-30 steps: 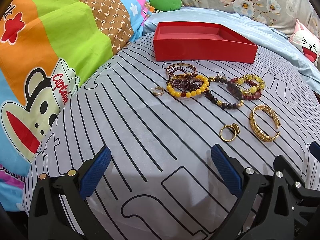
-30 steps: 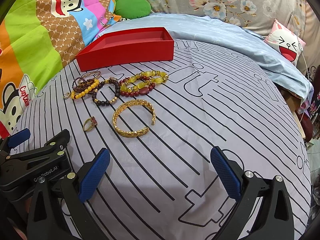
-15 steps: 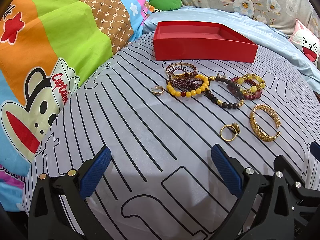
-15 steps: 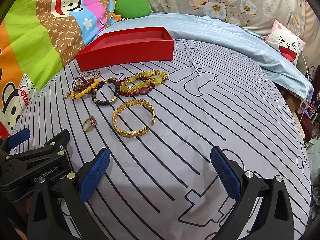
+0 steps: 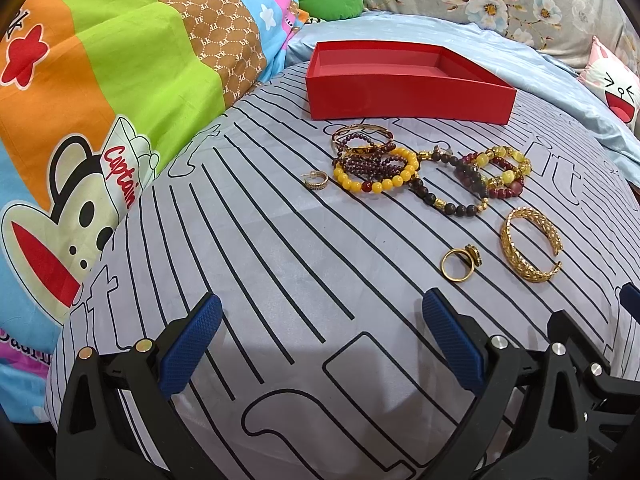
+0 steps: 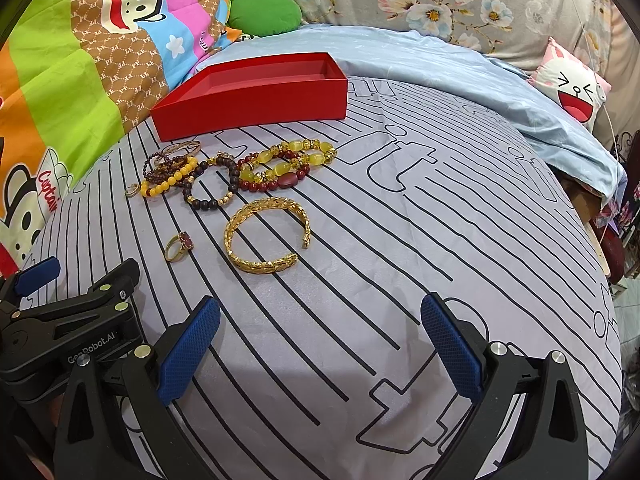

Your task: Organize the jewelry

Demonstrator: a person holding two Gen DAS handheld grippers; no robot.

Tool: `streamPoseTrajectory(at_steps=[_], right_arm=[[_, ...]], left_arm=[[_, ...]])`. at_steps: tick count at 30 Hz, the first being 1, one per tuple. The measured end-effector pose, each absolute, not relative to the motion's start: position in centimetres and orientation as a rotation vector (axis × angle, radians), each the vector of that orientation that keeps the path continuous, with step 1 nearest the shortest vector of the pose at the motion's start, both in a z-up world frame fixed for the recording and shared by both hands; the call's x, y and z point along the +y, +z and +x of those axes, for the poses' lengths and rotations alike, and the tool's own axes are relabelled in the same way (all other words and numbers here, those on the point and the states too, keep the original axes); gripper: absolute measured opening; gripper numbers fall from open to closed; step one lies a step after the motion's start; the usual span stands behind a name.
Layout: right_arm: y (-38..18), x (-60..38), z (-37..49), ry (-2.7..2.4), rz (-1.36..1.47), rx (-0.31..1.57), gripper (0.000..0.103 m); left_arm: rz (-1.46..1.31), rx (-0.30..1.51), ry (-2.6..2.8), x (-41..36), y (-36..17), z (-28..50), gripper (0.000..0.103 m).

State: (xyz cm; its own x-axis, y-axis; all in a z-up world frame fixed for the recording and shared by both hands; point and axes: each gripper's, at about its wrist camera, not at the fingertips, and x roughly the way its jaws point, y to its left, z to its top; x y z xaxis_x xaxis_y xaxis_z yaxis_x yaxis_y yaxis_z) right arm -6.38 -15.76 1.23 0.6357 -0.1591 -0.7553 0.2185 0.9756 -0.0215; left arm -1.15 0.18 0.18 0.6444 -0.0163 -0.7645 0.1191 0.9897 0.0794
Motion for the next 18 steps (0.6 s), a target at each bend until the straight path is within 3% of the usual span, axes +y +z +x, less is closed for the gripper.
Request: streamPoseTrajectory(at_steps=[18], right_arm=[[1.00, -15.91, -6.52, -0.200, 0.078, 0.864, 0.096]], left_arm=[[0.110, 0.870, -0.085, 0.39, -0.04, -1.18, 0.096]])
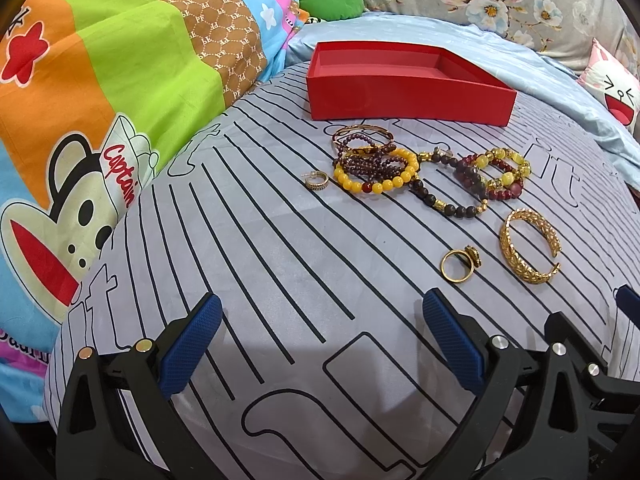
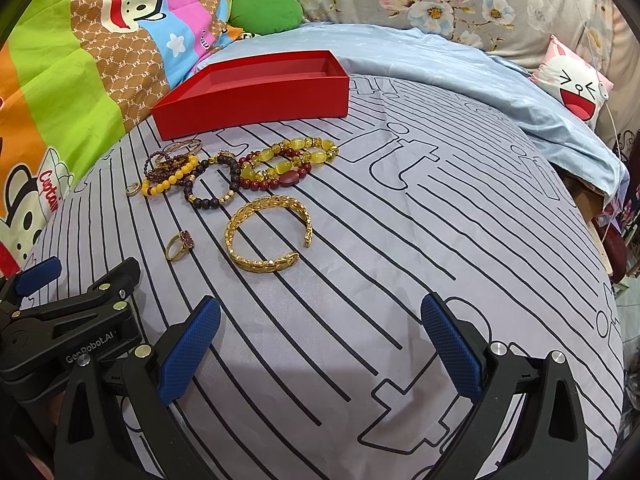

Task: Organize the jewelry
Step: 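Grasp the gold twisted bangle with the right gripper while the left gripper grasps the gold ring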

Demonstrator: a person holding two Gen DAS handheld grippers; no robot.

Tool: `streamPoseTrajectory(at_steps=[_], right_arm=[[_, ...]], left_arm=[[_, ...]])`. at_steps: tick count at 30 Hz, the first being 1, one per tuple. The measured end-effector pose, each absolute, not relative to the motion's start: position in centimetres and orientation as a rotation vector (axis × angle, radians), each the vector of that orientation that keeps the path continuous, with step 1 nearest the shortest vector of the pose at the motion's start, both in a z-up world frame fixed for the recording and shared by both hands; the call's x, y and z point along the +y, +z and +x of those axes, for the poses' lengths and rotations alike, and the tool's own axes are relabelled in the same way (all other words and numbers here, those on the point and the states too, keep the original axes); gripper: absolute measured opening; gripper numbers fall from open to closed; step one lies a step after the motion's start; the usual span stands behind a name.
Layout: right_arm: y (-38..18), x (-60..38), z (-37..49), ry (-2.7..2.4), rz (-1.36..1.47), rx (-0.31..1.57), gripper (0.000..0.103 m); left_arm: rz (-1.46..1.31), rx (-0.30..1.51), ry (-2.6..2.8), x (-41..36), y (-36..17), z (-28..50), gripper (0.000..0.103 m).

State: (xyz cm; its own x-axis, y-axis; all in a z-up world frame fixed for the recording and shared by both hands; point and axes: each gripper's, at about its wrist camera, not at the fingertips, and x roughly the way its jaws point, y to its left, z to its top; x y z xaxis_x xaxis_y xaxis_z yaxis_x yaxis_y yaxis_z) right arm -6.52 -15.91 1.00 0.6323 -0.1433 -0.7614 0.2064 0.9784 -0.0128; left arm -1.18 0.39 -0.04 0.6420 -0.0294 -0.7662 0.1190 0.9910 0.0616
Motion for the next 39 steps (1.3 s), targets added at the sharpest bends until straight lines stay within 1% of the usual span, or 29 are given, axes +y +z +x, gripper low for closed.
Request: streamPoseTrajectory(at_steps=[13, 19, 21, 22, 24, 27, 28, 29, 39], right_arm=[[1.8, -15.8, -3.7, -0.160, 0.059, 0.866, 0.096], [1.4, -15.3, -2.0, -0.140, 0.044, 0.896, 0.086], [1.2, -15.1, -1.6, -0.135, 0.037, 0.907, 0.080], [1.2, -15.1, -1.4, -0.133, 0.037, 0.911, 0.078], [1.0, -15.1, -1.0, -0.126, 0.041, 0.921, 0.070], [0.9, -15.0, -0.6, -0.117, 0.044, 0.925, 0.060], [0.9, -15.0, -0.6, -0.115, 0.043, 0.922, 0.059], [0.9, -14.9, -0.5, -0.113, 0.040, 0.921, 0.054], [1.2, -17.4, -1.3, -0.160, 0.080, 0.928, 0.054]], left_arm=[[0.093, 0.888, -0.096, 2.5, 0.9, -1.0, 0.096], [0.083, 0.876, -0.102, 2.9, 1.6, -0.5, 0.096], [0.084, 0.878, -0.100, 2.9, 1.7, -0.3, 0.096], [0.079, 0.883, -0.108, 2.9, 1.7, -0.2, 0.096], [0.072, 0.887, -0.113, 2.9, 1.8, 0.0, 0.096], [0.073, 0.892, -0.131, 2.7, 1.8, 0.2, 0.096], [0.073, 0.893, -0.138, 2.6, 1.8, 0.2, 0.096], [0.075, 0.894, -0.145, 2.4, 1.8, 0.2, 0.096], [0.084, 0.912, -0.233, -0.3, 1.4, 0.3, 0.095]])
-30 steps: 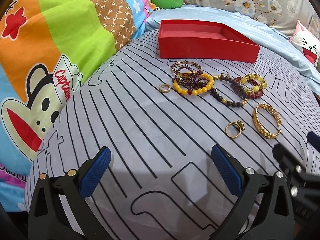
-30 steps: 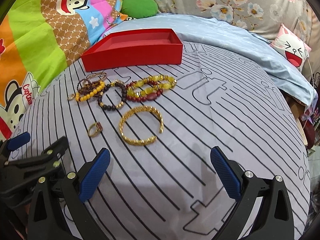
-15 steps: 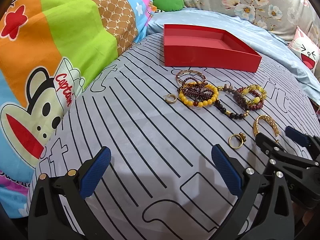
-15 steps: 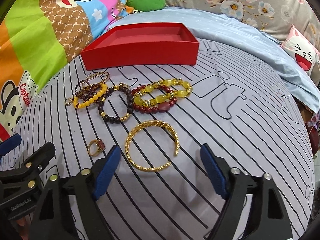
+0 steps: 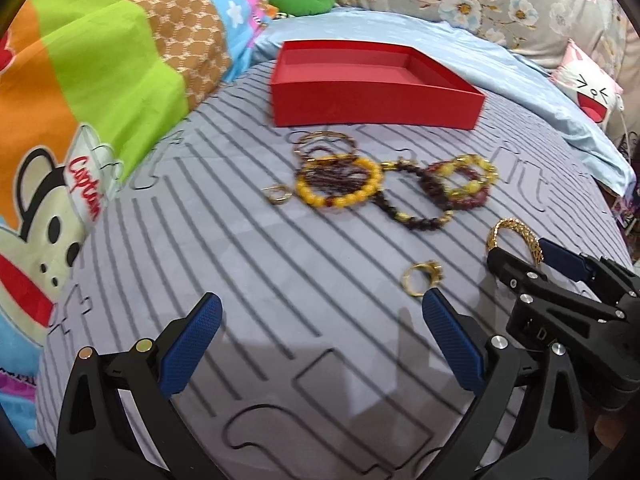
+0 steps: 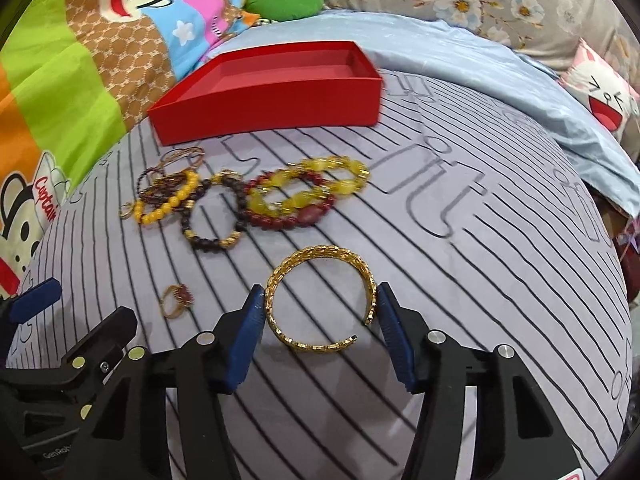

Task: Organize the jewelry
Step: 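Grasp the gold twisted bangle with the right gripper while the left gripper grasps the gold ring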

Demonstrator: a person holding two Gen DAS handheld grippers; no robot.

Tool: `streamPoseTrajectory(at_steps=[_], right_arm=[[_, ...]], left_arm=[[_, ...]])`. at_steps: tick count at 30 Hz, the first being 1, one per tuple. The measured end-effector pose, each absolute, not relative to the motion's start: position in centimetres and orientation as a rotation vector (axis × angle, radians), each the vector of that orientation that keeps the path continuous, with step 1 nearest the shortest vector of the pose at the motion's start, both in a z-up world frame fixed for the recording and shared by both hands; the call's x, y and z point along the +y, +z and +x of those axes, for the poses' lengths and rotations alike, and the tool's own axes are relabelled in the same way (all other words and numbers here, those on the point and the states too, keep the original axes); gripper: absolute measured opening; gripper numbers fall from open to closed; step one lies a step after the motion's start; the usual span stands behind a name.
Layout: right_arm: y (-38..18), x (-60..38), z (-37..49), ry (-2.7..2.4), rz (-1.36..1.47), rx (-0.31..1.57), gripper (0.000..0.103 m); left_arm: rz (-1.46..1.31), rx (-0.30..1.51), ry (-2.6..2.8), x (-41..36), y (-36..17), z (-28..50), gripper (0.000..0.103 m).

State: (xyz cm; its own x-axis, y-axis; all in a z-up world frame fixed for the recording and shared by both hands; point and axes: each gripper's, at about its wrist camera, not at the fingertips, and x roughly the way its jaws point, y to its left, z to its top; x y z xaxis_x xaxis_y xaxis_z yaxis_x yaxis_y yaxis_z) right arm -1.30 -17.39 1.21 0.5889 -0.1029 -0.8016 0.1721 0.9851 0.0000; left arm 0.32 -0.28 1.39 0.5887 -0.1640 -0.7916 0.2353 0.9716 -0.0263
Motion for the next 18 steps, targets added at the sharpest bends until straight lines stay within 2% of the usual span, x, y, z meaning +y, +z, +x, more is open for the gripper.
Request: streamPoseTrajectory(at_steps=[6, 18], right_arm=[[1.4, -19.6, -1.9, -0.208, 0.107, 0.931, 0.054], [1.3, -20.4, -2.0, -0.214, 0.120, 0.935, 0.055]], left_arm=[[0.108, 0.924, -0.290, -2.9, 0.9, 1.1, 0.090], [0.119, 0.916, -0.323, -4.0, 0.5, 1.4, 0.054]])
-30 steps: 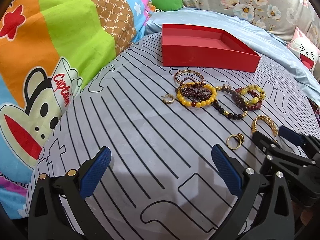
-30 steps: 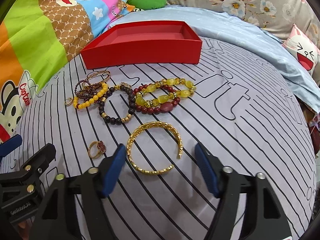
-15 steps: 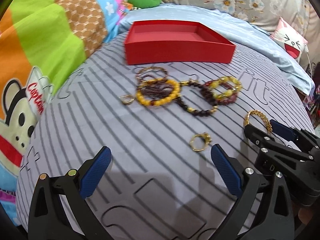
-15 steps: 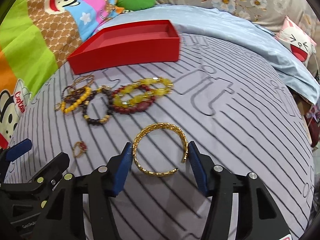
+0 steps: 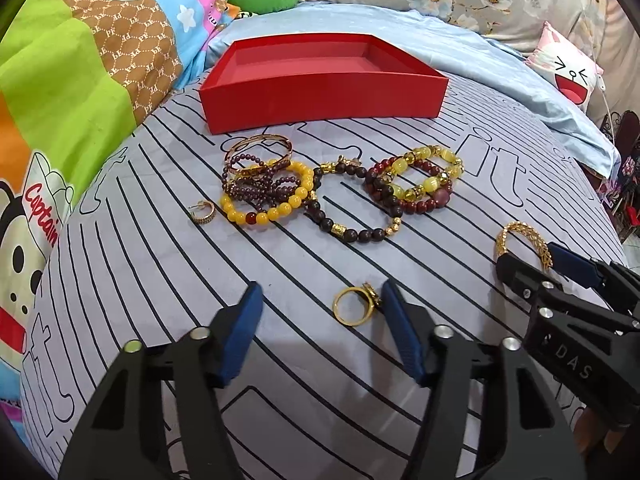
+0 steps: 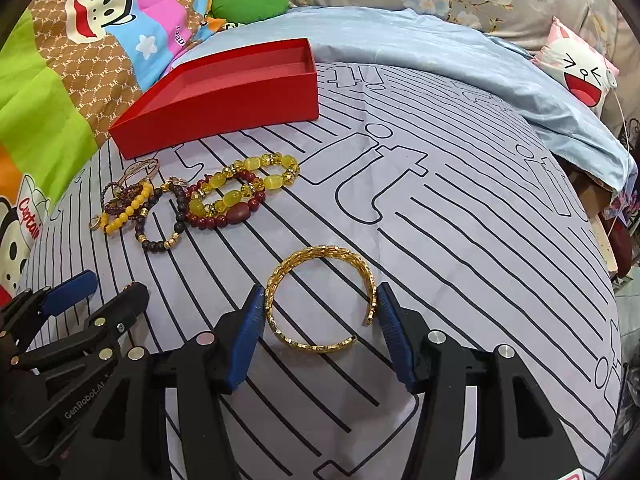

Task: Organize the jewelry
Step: 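Grasp the gold twisted bangle with the right gripper while the left gripper grasps the gold ring, then carry the bangle and ring into the red tray and open both grippers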

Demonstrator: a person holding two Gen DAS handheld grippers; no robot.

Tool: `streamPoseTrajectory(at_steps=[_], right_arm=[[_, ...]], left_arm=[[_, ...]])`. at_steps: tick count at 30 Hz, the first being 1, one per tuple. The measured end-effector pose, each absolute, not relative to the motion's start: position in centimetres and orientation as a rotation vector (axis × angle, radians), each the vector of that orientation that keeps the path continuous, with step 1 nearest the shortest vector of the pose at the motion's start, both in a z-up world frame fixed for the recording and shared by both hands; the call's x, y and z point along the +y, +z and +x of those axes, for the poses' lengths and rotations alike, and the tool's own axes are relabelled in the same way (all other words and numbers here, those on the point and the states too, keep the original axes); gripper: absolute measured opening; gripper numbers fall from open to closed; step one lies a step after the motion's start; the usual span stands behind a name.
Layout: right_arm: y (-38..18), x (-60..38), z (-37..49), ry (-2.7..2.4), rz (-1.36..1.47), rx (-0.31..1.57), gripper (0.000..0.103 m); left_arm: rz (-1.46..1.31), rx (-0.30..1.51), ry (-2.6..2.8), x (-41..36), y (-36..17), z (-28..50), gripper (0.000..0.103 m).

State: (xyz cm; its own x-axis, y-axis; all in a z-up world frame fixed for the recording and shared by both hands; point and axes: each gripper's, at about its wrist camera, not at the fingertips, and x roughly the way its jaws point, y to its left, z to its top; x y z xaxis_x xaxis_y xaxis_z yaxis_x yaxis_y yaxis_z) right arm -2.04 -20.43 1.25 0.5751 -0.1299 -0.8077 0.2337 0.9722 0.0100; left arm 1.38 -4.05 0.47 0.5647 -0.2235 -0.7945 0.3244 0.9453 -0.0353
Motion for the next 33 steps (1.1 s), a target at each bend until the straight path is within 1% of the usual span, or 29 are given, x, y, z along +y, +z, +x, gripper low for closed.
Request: streamPoseTrajectory(at_steps=[2, 3, 5, 7, 10, 18, 23, 28, 33], right_arm=[[1.3, -20.4, -2.1, -0.212, 0.121, 0.935, 0.055], [1.2, -20.3, -2.1, -0.210, 0.121, 0.936, 0.055], [1.3, -20.2, -2.1, -0.207, 0.120, 0.937, 0.055], [1.4, -20.0, -2.2, -0.201, 0.120, 0.938, 0.055], [1.6, -19.7, -2.3, -0.193, 0.116, 0.936, 0.055], [2.5, -19.2, -2.2, -0.173, 0.120, 0.930, 0.055], [4.1, -19.1, -1.2, -0.147, 0.127, 0.909, 0.055], [7.0, -19.1, 1.8, -0.101, 0.115, 0.857, 0.055], [10.1, -19.7, 8.1, -0.029, 0.152, 0.823, 0.055]], left_arm=[[0.122, 0.913, -0.333, -4.1, 0.5, 1.2, 0.044], [0.125, 0.912, -0.338, -4.1, 0.6, 1.2, 0.042], [0.128, 0.911, -0.350, -4.2, 0.6, 1.1, 0.030], [0.122, 0.914, -0.360, -4.2, 0.7, 1.0, 0.023], [0.100, 0.927, -0.377, -3.9, 0.8, 1.1, 0.022], [0.057, 0.932, -0.388, -2.7, 1.7, 1.0, 0.022], [0.035, 0.914, -0.381, -2.1, 3.6, 1.9, 0.022], [0.038, 0.871, -0.375, -2.0, 6.6, 4.7, 0.022], [0.015, 0.820, -0.380, -2.4, 9.9, 10.1, 0.022]])
